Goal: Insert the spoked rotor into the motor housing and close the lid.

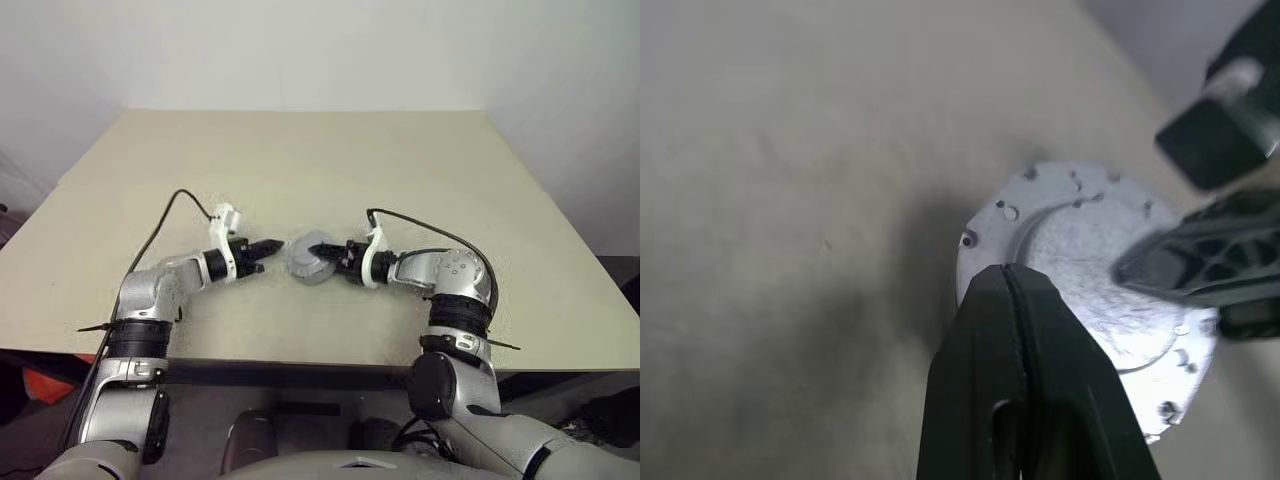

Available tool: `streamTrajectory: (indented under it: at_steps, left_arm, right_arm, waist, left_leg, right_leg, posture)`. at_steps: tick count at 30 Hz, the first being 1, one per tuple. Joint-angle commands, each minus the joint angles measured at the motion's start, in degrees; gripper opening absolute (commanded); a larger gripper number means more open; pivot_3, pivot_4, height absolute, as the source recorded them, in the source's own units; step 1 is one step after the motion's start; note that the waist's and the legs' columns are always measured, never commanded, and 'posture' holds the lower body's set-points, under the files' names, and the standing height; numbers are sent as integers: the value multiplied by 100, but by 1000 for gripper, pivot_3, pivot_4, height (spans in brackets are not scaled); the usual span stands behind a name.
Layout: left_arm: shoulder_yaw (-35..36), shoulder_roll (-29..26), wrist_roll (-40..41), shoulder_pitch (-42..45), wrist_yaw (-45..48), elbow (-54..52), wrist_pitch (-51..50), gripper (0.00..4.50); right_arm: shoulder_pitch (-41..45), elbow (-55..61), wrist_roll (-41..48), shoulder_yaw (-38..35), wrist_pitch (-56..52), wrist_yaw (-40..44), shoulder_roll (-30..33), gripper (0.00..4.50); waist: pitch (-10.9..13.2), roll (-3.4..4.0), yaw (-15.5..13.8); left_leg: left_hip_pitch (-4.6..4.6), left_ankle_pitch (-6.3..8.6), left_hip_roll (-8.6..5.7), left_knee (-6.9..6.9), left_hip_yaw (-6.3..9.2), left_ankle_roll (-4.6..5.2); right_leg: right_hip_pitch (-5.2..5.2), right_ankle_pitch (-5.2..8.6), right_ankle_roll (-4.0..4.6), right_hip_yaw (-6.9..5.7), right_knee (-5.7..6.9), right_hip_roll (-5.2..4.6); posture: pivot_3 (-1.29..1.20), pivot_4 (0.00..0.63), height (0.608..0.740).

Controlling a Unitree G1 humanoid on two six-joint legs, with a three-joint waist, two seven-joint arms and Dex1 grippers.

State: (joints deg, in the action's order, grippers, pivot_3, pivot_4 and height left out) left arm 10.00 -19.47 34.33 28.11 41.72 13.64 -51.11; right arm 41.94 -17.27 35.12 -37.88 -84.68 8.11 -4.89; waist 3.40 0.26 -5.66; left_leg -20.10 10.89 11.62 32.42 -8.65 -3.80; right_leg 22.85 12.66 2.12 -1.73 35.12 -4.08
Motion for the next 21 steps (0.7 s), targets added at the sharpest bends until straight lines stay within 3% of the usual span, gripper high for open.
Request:
streamTrajectory:
  at_steps: [1,5,8,19,21]
  left_arm:
    - [775,147,592,179,-378,75,-273,0]
    - [1213,355,989,17,-630,-5,-462,0]
    - [1591,578,1492,-37,-838,-98,-689,588]
    - [2164,1043,2948,-88,-1523,-239,-1554,4361]
    - [2189,1059,3125,-70,-1596,-201,-1634,4474]
  right_arm:
    - [599,-72,544,-648,422,-178,-56,2179]
    - [824,-141,807,-977,595,-403,-174,2179]
    - [928,-126,1107,-1113,635,-508,-257,2179]
    - [1135,69,2080,-862,383,-782,-439,2179]
    - [1091,190,2272,-773,259,-837,-478,2179]
  waist:
    - [0,0,0]
    - [0,-1,10]
    - [1,-1,5]
    - [3,-3,0]
    - [3,-3,2]
  left_leg:
    - [-2,0,-7,0,0,0]
    - [-10,2,-14,-5,1,3]
    - [-11,4,-12,-8,2,8]
    - [-16,5,-12,-2,3,9]
    - [-16,5,-12,-2,3,9]
  right_leg:
    - [2,0,0,0,1,1]
    - [14,-7,-12,0,-1,5]
    - [15,-8,-13,-1,-2,8]
    - [16,-9,-16,-1,-3,8]
    - [16,-10,-16,-1,-3,9]
  posture:
    - [0,0,740]
    - [0,0,740]
    - [0,0,740]
    - [0,0,740]
    - [0,0,740]
